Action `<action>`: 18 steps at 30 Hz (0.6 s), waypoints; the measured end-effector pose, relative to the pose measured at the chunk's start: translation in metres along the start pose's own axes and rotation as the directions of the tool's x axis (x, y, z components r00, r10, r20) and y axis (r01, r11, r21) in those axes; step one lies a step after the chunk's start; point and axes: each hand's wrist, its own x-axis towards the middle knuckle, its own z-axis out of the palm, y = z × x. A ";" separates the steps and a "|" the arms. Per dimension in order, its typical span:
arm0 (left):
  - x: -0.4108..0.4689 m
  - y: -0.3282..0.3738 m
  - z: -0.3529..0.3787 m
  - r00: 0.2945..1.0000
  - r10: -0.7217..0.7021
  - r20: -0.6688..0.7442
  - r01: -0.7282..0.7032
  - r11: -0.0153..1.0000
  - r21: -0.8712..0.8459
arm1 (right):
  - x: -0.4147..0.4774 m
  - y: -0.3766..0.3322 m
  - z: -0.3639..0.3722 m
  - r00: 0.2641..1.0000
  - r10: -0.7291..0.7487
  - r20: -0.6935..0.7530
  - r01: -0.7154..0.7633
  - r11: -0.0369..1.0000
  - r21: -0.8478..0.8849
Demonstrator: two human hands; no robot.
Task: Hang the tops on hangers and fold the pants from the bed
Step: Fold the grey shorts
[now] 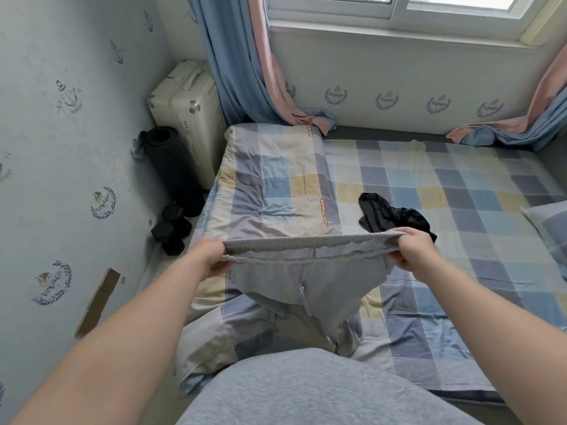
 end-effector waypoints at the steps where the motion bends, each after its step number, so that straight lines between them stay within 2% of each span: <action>1: -0.003 0.005 -0.001 0.999 -0.024 0.048 0.027 0.998 -0.062 | -0.002 -0.006 -0.001 0.999 -0.002 0.048 -0.002 0.997 0.076; 5: -0.012 0.031 -0.008 0.982 -0.064 0.178 0.115 0.950 -0.291 | -0.009 -0.034 -0.013 0.977 -0.060 0.206 -0.002 0.958 0.287; 8: -0.021 0.056 -0.012 0.974 0.031 0.224 0.077 0.888 -0.453 | -0.016 -0.057 -0.020 0.946 -0.106 0.307 -0.034 0.909 0.416; 12: -0.043 0.083 -0.009 0.945 0.207 0.252 0.014 0.745 -0.666 | -0.026 -0.080 -0.023 0.923 -0.210 0.323 -0.026 0.804 0.595; 15: -0.055 0.094 -0.002 0.913 0.329 0.240 -0.079 0.721 -0.688 | -0.031 -0.089 -0.023 0.888 -0.305 0.344 0.025 0.779 0.627; 18: -0.059 0.097 0.003 0.852 0.486 0.196 -0.281 0.738 -0.613 | -0.031 -0.094 -0.021 0.903 -0.341 0.262 0.112 0.775 0.621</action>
